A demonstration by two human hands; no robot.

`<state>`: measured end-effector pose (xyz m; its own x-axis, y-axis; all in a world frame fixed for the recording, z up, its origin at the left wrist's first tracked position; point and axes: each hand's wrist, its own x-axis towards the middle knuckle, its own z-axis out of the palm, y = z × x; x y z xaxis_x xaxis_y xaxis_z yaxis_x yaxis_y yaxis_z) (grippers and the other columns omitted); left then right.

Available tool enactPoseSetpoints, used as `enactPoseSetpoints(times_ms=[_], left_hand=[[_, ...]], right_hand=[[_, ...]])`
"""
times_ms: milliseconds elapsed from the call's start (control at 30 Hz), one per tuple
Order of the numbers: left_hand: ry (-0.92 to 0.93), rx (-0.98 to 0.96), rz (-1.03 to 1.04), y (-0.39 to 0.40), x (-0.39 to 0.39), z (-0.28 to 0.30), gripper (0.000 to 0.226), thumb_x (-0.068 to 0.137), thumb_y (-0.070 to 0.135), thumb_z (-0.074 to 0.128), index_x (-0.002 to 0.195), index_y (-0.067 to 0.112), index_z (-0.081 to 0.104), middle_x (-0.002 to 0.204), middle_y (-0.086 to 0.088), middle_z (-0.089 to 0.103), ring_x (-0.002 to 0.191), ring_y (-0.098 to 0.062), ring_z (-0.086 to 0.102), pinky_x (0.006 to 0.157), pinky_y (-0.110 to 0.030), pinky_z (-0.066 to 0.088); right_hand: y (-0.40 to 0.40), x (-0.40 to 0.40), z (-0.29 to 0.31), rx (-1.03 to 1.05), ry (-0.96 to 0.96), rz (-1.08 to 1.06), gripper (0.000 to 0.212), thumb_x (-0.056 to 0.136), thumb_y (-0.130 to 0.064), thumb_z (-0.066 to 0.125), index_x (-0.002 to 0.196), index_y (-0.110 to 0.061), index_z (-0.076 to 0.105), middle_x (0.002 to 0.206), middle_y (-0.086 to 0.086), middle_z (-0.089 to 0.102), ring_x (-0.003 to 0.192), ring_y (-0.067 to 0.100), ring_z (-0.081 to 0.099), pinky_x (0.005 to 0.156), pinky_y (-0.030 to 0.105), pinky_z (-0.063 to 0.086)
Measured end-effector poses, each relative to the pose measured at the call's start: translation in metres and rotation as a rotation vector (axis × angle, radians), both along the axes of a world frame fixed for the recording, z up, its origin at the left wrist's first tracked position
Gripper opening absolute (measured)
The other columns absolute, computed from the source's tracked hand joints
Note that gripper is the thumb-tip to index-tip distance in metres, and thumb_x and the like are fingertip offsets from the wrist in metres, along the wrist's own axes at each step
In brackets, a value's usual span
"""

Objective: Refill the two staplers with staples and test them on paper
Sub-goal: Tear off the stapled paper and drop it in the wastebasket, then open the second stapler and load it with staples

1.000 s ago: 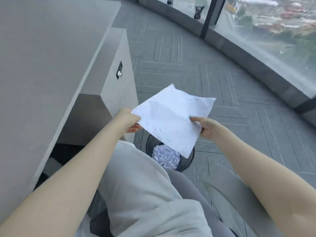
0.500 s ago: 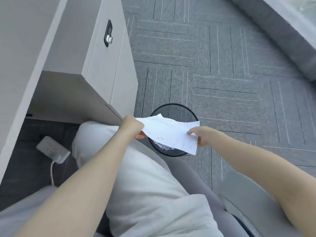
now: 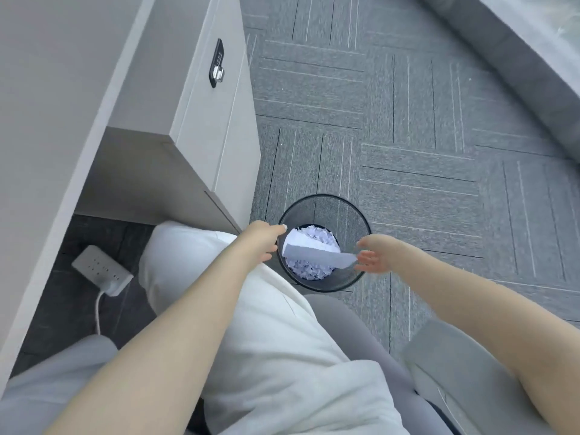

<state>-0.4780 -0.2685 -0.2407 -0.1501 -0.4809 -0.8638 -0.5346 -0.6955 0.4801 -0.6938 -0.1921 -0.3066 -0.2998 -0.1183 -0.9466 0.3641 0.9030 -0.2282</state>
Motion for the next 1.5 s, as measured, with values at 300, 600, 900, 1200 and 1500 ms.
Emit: enactPoseSetpoints(times_ms=[300,600,900,1200,1500], left_hand=[[0.318,-0.493,0.542,-0.003,0.008,0.115,0.015,0.088,0.008,0.046,0.080,0.021,0.048,0.077,0.001,0.055,0.061,-0.011,0.056,0.059,-0.023,0.042],[0.241,-1.209,0.708,0.080,0.147,0.249,0.015,0.086,0.006,0.051,0.085,0.020,0.055,0.071,0.008,0.054,0.054,-0.002,0.054,0.061,-0.016,0.047],[-0.484,-1.417,0.769,0.173,0.324,0.245,0.023,0.087,0.010,0.054,0.084,0.033,0.055,0.090,0.016,0.058,0.078,0.010,0.051,0.067,0.000,0.035],[-1.058,-1.355,0.796,0.242,0.427,0.223,0.028,0.080,0.008,0.062,0.108,0.013,0.057,0.111,-0.002,0.056,0.105,-0.021,0.048,0.089,-0.032,0.038],[-1.303,-1.097,0.505,0.232,0.473,0.215,0.034,0.081,0.028,0.062,0.112,0.017,0.055,0.094,-0.004,0.069,0.085,-0.029,0.062,0.066,-0.034,0.040]], right_hand=[[-0.043,0.048,0.108,-0.602,0.149,-0.049,0.021,0.091,-0.003,0.048,0.111,-0.010,0.049,0.084,0.002,0.051,0.069,0.011,0.050,0.066,0.025,0.051],[-0.049,0.211,0.280,-1.686,0.145,0.547,0.023,0.086,-0.003,0.055,0.078,-0.024,0.051,0.074,-0.020,0.055,0.065,0.004,0.050,0.065,0.021,0.044],[-0.050,0.370,0.292,-1.666,0.186,1.303,0.019,0.086,-0.018,0.061,0.099,-0.030,0.053,0.109,-0.014,0.053,0.093,0.002,0.052,0.073,0.011,0.039],[-0.055,0.490,0.291,-1.452,0.338,1.550,0.043,0.087,-0.029,0.059,0.128,-0.025,0.045,0.138,-0.004,0.043,0.124,0.014,0.040,0.080,0.026,0.034],[-0.028,0.621,0.303,-1.530,0.070,1.539,0.053,0.088,-0.030,0.057,0.135,-0.020,0.036,0.138,-0.002,0.044,0.097,0.011,0.045,0.077,0.027,0.039]])
